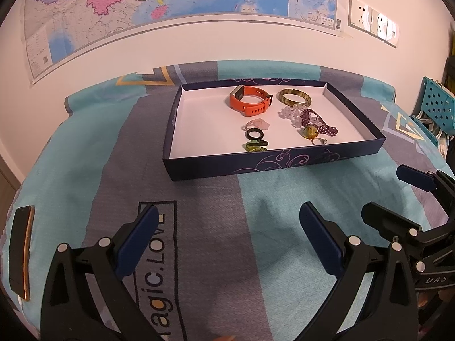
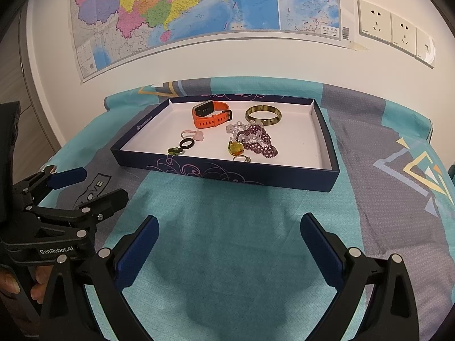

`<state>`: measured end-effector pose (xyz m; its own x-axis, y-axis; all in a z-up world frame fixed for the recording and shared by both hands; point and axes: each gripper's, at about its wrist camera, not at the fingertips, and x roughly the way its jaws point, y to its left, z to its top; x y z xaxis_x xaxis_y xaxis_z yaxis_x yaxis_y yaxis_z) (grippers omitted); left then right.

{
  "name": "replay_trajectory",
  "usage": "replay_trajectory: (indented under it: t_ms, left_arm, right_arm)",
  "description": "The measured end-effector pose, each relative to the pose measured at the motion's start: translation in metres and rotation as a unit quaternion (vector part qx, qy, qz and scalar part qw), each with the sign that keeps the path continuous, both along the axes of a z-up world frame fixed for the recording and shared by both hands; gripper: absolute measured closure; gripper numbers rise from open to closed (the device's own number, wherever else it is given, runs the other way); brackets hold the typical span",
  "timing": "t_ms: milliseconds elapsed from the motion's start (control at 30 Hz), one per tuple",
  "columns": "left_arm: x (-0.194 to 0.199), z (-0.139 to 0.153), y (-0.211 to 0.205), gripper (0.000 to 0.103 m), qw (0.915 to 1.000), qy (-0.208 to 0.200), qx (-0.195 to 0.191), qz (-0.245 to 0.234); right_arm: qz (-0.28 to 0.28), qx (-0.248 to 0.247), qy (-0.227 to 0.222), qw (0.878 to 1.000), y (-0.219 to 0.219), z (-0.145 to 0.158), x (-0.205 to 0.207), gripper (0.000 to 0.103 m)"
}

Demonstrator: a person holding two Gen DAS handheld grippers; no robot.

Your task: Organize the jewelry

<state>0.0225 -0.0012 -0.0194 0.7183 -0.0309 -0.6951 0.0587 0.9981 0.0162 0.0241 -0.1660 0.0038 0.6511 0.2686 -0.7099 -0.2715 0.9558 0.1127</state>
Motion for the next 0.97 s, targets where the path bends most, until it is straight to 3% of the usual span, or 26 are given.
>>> replay_trajectory:
  t_ms: [700,967]
  left_arm:
    - [-0.001,-0.003,-0.002,0.005,1.0,0.001,-0.008,-0.006]
    - [0.011,-0.01,0.022,0.005,0.9993,0.028,-0.024,0.009]
  right_arm:
    - [0.004,-0.004,0.001,1.0,-0.001,-0.002,-0.002,0.007]
    - [-0.035,-0.055,0.02,0.998,-0.055,-0.007,0.014,0.007]
